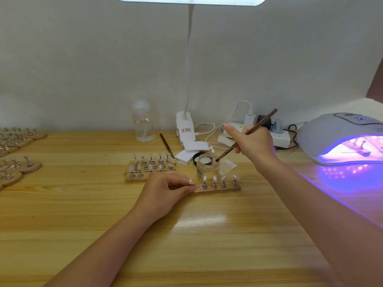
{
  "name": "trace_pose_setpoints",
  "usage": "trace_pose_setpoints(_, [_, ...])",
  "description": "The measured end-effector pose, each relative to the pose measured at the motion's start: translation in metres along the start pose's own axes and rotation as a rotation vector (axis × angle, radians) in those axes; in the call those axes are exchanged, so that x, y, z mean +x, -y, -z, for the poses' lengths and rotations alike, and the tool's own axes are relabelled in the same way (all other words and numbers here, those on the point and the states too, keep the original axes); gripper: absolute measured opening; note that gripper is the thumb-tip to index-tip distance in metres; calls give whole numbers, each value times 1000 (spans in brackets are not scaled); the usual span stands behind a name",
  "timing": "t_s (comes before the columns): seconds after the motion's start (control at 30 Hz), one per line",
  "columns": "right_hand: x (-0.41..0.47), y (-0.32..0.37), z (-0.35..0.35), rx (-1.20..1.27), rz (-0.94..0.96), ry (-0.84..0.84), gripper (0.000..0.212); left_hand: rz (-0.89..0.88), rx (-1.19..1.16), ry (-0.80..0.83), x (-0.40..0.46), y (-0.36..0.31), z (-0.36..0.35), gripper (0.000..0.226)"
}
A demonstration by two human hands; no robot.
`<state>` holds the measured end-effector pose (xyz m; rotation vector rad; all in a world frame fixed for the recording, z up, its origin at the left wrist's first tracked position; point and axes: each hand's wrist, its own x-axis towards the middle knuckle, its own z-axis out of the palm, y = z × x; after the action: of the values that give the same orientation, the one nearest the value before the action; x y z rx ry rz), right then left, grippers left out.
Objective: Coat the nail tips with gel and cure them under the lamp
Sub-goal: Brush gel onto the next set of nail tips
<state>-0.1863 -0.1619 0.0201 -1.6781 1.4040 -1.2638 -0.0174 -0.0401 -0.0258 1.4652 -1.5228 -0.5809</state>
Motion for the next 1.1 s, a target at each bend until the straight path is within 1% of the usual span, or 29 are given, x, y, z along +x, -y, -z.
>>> trace_pose_setpoints(0.2, [2, 2, 8, -5, -39, -69, 47, -12, 4, -15, -1, 0, -1, 10])
trace_pose_setpoints(0.27, [-1, 4, 11, 41, -35, -93, 47, -24, 9, -25, -1, 1, -1, 11])
trace_pose_setpoints(0.33, [-9, 8, 12, 139, -2, -102, 48, -38, 13, -33, -2, 1, -2, 12])
trace_pose_setpoints(0.43, [-33, 14, 11, 300, 101, -39, 49, -60, 44, -44, -3, 1, -2, 11])
trace_pose_setpoints(0.5, [-55, 13, 6, 408, 194, 32, 45, -90, 92, -57, -4, 1, -2, 10])
trace_pose_setpoints(0.6, [-83, 4, -1, 543, 280, 131, 39, -142, 118, -52, -5, 1, -3, 11])
trace_pose_setpoints(0.67, [-93, -6, -6, 497, 385, 147, 33, -148, 123, -50, -4, 2, -2, 13])
trace_pose_setpoints(0.73, [-97, -12, -8, 352, 495, 164, 26, -137, 114, -52, -3, 3, -2, 15])
trace_pose_setpoints(0.8, [-98, -16, -9, 271, 549, 165, 27, -133, 97, -46, -3, 4, -2, 14])
trace_pose_setpoints(0.93, [-100, -19, -13, 346, 547, 173, 34, -131, 74, -33, -2, 4, -1, 15])
trace_pose_setpoints(1.0, [-98, -21, -14, 320, 577, 178, 40, -133, 55, -28, -1, 4, -1, 12])
trace_pose_setpoints(1.1, [-97, -22, -17, 242, 604, 192, 39, -134, 38, -10, -2, 4, -1, 13])
